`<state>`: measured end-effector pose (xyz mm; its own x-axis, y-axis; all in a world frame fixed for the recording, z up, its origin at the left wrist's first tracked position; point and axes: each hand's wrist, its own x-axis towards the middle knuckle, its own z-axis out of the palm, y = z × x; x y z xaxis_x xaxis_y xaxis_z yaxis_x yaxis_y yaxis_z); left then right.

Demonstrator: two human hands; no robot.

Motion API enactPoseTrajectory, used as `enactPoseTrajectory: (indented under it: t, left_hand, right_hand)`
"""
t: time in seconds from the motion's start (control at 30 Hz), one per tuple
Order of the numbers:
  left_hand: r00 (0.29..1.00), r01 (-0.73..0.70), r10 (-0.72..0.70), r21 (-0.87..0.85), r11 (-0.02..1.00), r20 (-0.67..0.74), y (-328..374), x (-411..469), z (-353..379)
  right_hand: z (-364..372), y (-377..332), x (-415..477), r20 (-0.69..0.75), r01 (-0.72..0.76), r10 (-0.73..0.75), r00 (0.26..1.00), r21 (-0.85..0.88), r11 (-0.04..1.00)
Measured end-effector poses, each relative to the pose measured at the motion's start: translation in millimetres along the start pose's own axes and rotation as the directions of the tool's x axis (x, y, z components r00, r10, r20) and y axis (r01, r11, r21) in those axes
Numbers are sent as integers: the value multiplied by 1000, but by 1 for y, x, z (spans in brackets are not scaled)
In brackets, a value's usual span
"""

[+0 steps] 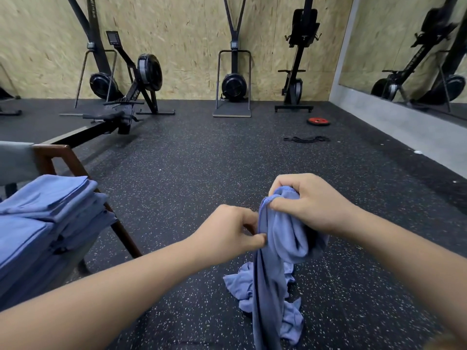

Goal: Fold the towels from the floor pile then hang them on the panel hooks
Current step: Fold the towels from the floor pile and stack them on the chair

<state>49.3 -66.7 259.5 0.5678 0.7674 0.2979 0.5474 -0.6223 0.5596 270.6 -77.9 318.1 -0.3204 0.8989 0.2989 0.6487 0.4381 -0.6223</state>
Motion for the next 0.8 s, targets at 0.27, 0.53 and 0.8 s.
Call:
enactPoseTrajectory:
  t: [0.27,0.53,0.8]
  left_hand:
    - [996,78,-73,120,990,-44,-34,8,-2]
    - [972,197,-195,2,980,-132,-60,13,-26]
    - [993,78,-84,-76,994,-83,-25,8,-44]
  right_hand:
    - [-28,9,1,-226,-8,11,974,13,1000]
    - [-35,22,1,-288,-95,68,955,-83,992]
    - [-7,20,-6,-46,-91,87,995,-92,992]
